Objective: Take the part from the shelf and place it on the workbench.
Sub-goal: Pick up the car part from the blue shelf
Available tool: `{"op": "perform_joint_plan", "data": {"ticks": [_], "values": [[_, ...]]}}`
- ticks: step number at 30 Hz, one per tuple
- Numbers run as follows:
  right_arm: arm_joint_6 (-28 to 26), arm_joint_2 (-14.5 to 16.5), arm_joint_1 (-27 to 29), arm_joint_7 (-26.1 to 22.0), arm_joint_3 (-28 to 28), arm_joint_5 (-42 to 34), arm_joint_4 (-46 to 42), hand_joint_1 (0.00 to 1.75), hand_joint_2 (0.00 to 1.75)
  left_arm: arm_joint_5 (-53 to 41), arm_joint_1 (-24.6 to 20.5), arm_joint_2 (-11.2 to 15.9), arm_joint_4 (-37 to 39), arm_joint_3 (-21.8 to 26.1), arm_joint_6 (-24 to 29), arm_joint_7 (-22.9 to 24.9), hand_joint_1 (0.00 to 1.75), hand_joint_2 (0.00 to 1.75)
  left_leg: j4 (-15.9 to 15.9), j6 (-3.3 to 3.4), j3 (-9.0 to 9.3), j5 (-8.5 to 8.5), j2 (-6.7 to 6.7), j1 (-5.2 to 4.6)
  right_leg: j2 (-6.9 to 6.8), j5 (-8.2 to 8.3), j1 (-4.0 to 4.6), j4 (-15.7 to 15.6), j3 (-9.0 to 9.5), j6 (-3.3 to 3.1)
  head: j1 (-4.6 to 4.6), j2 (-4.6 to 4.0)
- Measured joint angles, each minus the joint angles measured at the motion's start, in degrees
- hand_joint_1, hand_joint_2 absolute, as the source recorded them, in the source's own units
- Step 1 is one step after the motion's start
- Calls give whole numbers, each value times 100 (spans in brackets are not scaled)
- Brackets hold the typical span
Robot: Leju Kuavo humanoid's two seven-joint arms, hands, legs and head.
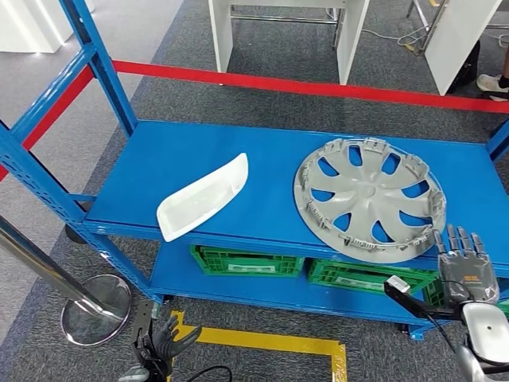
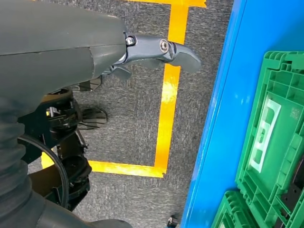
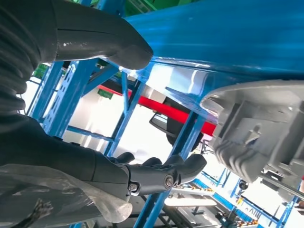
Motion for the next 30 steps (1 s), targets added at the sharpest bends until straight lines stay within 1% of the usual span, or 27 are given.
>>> {"op": "perform_joint_plan", "data": {"ticks": [5, 12, 24, 30], "values": [[51, 1, -163, -68, 84, 61, 74, 0, 175, -23, 0, -4, 1, -25, -7, -9, 0, 175, 0, 0, 0, 0, 0, 0, 1, 0, 0, 0, 0, 0, 1, 0], [103, 15, -454, -137, 379, 172, 180, 0, 175, -48, -6, -21, 2, -45, -15, -10, 0, 175, 0, 0, 0, 0, 0, 0, -1, 0, 0, 0, 0, 0, 0, 0], [172, 21, -660, -173, 661, 214, 317, 0, 175, -80, -14, -43, 2, -76, -17, -10, 0, 175, 0, 0, -1, 0, 0, 0, 0, 0, 0, 1, 0, 0, -1, 0], [216, 132, -828, -238, 949, 27, 473, 0, 175, -92, -31, -57, 2, -90, -34, -9, 0, 175, 0, 0, 0, 0, 1, 1, 3, 0, 0, 1, 0, 0, -1, 0]]}}
